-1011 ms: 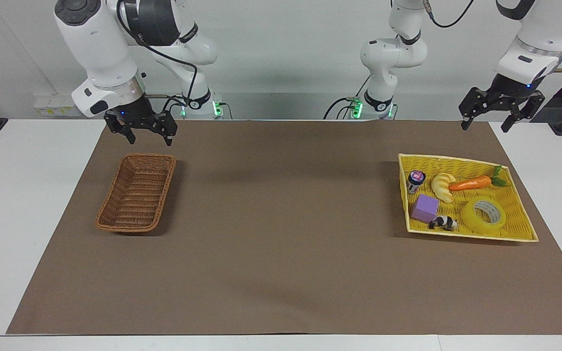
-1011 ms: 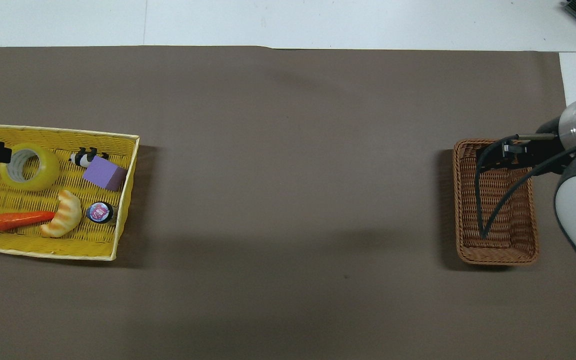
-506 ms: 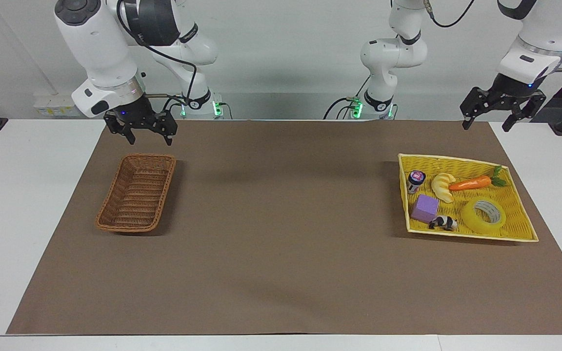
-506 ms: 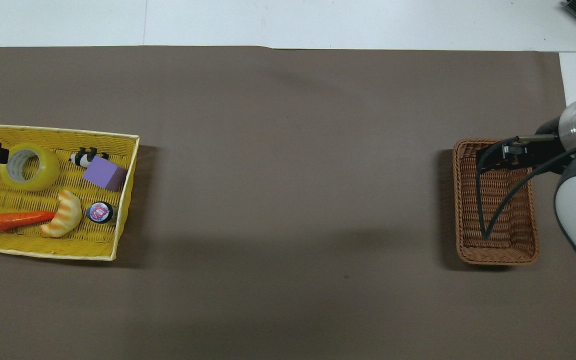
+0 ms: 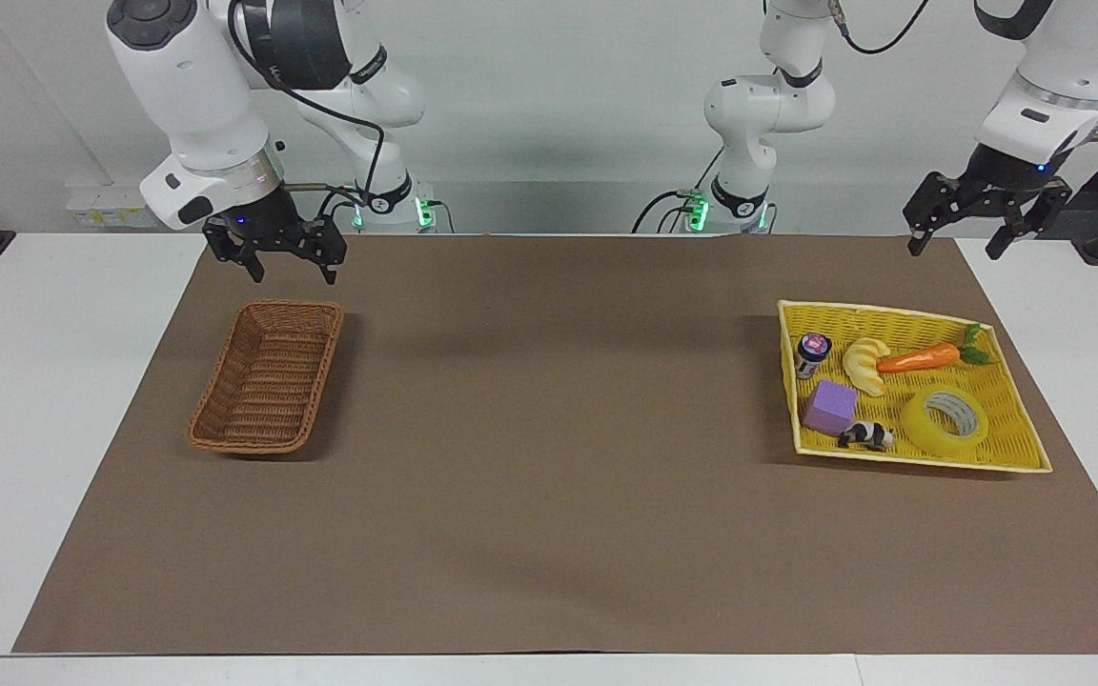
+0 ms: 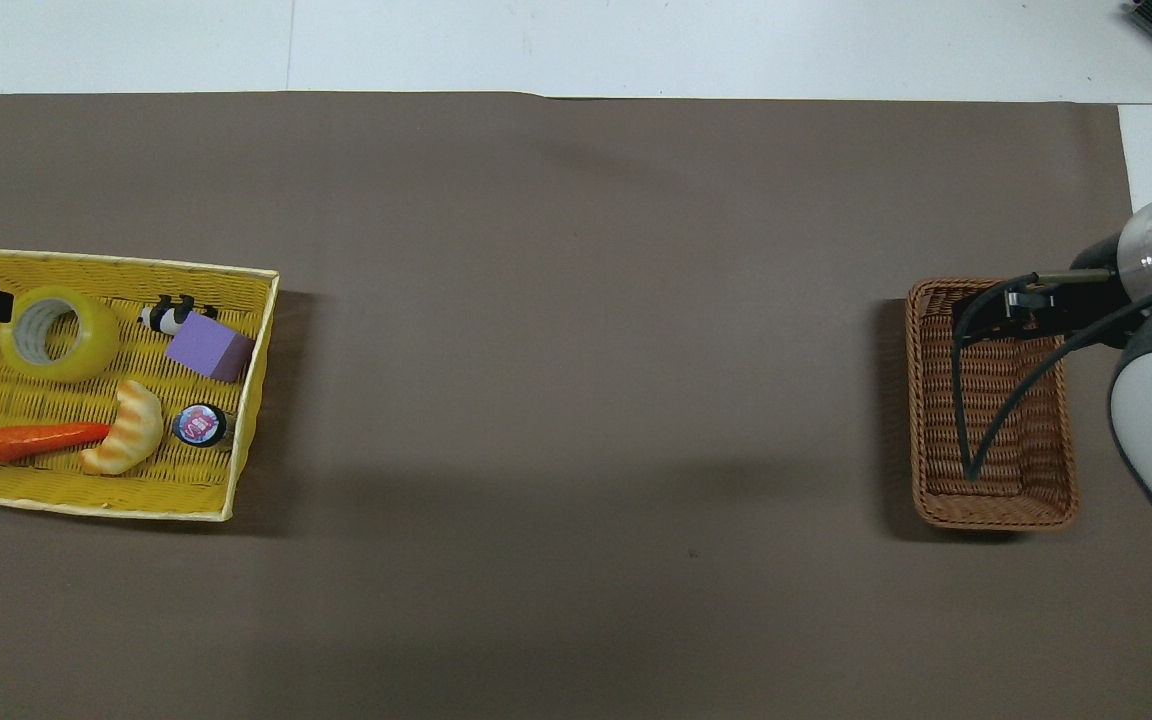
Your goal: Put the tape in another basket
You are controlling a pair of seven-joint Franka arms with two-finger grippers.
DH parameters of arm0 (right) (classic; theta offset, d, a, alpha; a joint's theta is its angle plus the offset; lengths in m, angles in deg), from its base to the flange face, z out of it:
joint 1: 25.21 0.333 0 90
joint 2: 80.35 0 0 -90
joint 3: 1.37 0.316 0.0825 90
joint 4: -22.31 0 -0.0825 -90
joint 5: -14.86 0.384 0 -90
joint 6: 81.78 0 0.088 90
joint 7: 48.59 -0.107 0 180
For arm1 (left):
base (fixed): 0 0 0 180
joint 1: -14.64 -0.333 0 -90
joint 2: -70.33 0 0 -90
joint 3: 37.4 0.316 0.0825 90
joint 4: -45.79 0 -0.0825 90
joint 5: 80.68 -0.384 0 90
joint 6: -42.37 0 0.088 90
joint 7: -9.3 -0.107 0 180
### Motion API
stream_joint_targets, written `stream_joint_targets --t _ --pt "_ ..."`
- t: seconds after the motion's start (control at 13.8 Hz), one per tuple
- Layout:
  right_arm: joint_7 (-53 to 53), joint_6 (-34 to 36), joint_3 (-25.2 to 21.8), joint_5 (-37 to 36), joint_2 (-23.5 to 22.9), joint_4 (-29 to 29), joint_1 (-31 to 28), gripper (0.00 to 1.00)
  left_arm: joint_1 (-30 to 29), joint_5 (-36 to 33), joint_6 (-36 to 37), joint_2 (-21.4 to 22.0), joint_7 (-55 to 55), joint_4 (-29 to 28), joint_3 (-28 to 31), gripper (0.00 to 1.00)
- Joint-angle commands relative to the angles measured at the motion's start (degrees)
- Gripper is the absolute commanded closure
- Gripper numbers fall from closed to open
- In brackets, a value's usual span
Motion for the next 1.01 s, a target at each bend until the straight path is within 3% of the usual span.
stream_joint_targets --t 0.0,0.36,0.94 --pt "1.9 -0.1 0.4 0.7 -0.1 0.4 -0.7 0.00 -0.3 0.6 -2.1 1.5 -0.5 -2.5 0.1 0.00" --pt "1.9 0.0 0.4 0.7 -0.1 0.4 -0.7 0.00 -3.0 2.2 -4.9 1.4 -6.4 -5.0 0.3 0.00" --pt "1.9 0.0 0.4 0.7 -0.1 0.4 -0.7 0.00 -8.7 3.1 -19.7 -0.3 -17.2 -15.7 0.3 0.00"
